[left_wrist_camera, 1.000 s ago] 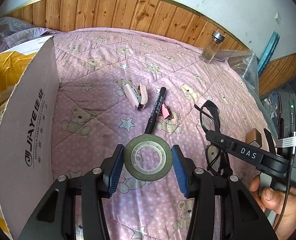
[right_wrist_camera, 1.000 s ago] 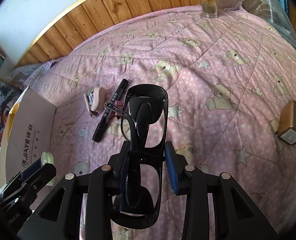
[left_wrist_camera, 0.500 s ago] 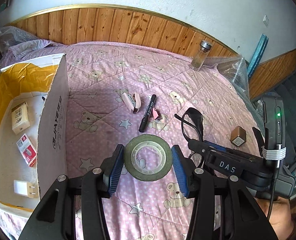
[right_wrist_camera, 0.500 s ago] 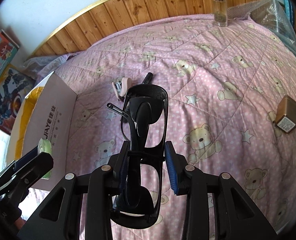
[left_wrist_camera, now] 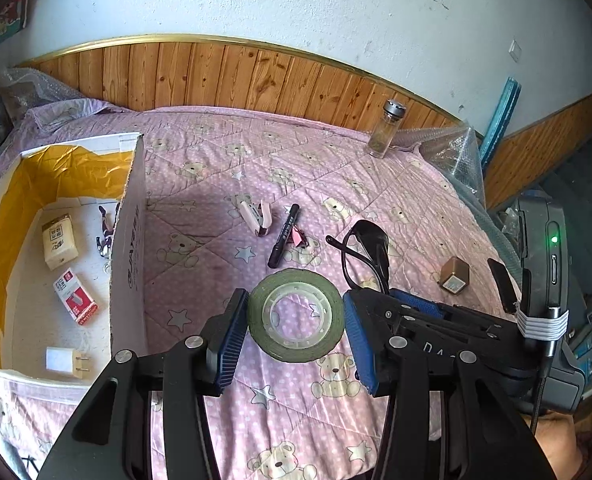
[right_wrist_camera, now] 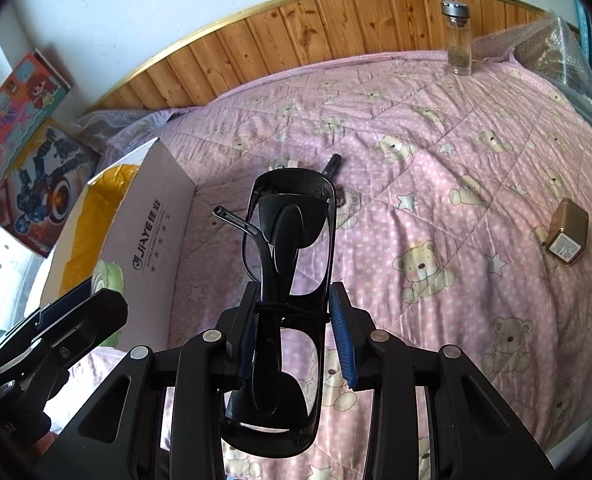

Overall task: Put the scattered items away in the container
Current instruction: 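Lift and carry the tape roll and glasses toward the box with both tools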

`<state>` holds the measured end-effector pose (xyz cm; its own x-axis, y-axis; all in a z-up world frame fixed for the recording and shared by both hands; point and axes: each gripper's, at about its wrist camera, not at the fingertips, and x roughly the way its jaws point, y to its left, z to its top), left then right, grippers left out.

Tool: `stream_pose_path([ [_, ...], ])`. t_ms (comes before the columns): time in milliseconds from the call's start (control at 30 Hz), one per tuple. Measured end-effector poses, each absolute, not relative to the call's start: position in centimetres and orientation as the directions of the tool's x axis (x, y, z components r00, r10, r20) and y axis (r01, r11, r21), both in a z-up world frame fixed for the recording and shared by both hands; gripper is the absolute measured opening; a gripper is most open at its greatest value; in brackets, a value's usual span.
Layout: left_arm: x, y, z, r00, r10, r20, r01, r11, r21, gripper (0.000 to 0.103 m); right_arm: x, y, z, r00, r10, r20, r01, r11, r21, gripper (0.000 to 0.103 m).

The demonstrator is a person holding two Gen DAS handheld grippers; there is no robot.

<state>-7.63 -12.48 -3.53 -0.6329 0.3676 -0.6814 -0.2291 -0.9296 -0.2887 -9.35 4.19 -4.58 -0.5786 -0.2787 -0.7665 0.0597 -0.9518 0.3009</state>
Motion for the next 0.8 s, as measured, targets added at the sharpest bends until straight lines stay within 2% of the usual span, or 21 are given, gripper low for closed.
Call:
stream_pose_path([
  [800, -2.5, -16.3, -1.6, -0.675, 0.372, -0.637, -0.199, -0.923, -0.328, 0.049, -5.0, -0.3, -1.5, -0.598, -0.351, -0.721, 0.169, -0.934, 0.314, 0.036],
])
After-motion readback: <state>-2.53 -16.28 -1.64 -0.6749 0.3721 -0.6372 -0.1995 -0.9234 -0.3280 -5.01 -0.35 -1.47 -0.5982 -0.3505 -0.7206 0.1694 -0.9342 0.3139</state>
